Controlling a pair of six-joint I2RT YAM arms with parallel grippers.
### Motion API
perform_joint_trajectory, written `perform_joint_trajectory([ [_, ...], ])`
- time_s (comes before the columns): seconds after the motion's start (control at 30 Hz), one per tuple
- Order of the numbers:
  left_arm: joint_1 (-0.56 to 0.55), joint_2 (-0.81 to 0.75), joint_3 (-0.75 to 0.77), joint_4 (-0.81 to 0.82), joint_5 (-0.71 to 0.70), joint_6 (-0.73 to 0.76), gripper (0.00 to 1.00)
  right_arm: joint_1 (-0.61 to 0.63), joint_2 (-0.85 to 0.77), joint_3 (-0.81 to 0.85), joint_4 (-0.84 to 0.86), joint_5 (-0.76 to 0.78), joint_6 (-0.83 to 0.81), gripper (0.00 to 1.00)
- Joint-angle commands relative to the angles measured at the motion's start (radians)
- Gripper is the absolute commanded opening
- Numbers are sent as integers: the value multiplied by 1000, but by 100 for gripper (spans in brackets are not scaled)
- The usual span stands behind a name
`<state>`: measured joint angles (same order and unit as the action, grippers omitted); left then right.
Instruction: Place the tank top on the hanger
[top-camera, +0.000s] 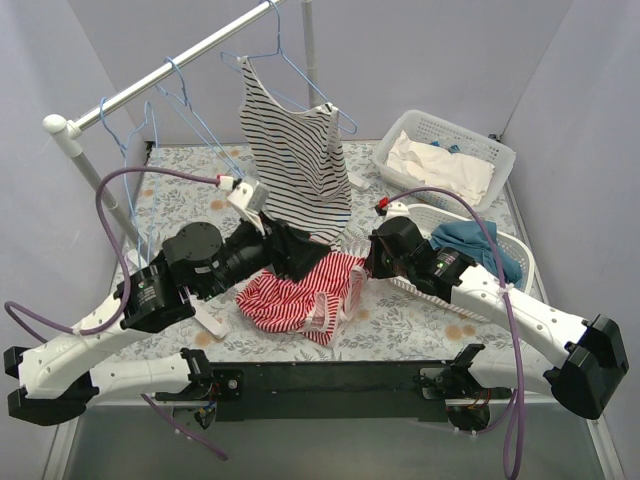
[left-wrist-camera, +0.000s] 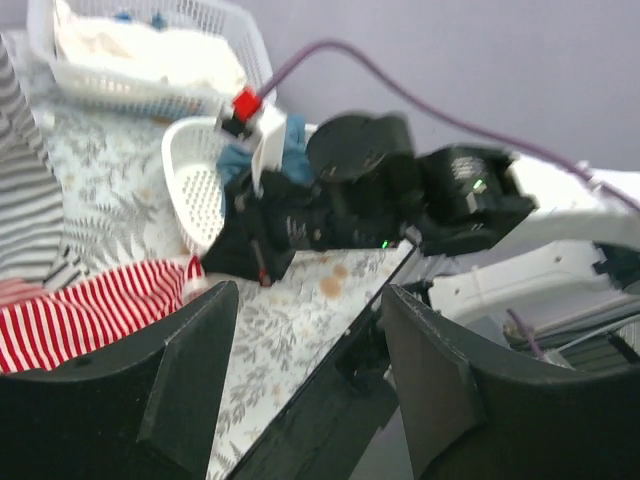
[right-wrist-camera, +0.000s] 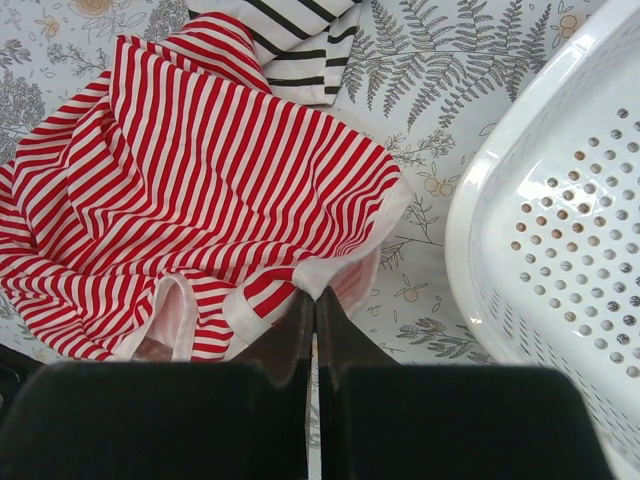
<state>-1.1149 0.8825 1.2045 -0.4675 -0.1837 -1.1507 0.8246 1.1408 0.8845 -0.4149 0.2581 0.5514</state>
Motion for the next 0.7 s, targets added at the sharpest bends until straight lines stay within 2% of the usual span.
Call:
perform_joint_trajectory([
  [0.0,0,51,185,13,-69,97,58,-5,-9,-18,47,-11,1,1],
  [0.03,0,62,217,13,-100,101,57,-5,-7,-22,47,-14,1,1],
  [0.07,-2,90,289,12,-208,103,56,-4,-7,-22,48,-16,1,1],
  [0.13,0,110,349,3,-307,115,54,-5,-9,-25,48,-16,1,1],
  [0.17,0,134,396,-9,-388,114,53,-5,-10,-27,47,-17,1,1],
  [0.2,0,145,426,-26,-531,112,52,-5,-12,-28,48,-17,1,1],
  [0.27,0,167,463,-54,-669,134,51,-5,-10,-29,50,-23,1,1],
  [0.3,0,188,495,-65,-788,138,51,-4,-9,-28,50,-26,-1,1],
  [0.47,0,245,544,-74,-1077,293,54,-5,2,-24,50,-48,-19,1],
  [0.53,0,234,505,28,-1155,415,56,-5,5,-25,50,-56,-21,1],
  [0.6,0,217,460,128,-1163,500,59,-5,10,-27,51,-62,-22,1],
  [0.63,0,214,422,233,-1186,558,60,-5,13,-27,51,-68,-22,1],
  [0.67,1,222,402,298,-1206,686,61,-5,14,-28,54,-72,-22,1],
])
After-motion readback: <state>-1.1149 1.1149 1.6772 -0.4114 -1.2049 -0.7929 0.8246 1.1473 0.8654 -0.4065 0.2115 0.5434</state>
